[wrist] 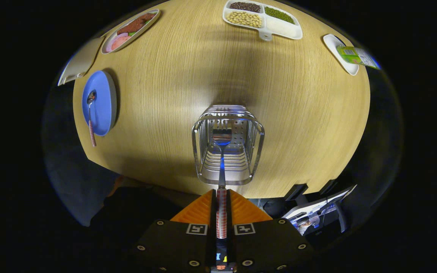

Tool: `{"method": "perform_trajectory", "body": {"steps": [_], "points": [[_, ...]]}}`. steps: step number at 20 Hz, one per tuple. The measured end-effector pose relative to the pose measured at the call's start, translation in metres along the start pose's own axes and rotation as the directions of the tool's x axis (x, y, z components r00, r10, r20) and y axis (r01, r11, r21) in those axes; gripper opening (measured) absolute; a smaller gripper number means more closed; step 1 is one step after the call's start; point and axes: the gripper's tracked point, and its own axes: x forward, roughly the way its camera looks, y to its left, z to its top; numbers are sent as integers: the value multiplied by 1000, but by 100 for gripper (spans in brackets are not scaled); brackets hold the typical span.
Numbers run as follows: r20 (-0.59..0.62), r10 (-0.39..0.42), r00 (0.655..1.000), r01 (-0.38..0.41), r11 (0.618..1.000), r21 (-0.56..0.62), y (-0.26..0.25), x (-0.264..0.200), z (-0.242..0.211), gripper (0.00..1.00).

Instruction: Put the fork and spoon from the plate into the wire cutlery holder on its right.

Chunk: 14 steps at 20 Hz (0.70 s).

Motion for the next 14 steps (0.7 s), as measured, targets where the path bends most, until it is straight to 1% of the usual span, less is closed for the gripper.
{"method": "perform_trajectory", "body": {"steps": [2, 4, 5, 6, 9, 11, 12, 13, 14], "points": [[19, 14, 1000, -14, 1000, 2, 3, -1, 5, 11], [36, 26, 999, -25, 1000, -7, 7, -2, 7, 20], [48, 26, 999, -26, 1000, -8, 7, -3, 7, 30], [64, 31, 997, -31, 1000, -4, 9, -5, 8, 36], [111, 57, 992, -58, 998, 5, 14, -16, 10, 49], [154, 75, 985, -76, 997, -1, 22, -28, 11, 52], [183, 97, 978, -98, 995, -6, 28, -34, 14, 54], [202, 151, 968, -150, 988, -20, 41, -40, 13, 56], [228, 187, 956, -185, 982, -32, 54, -46, 14, 58]]}}
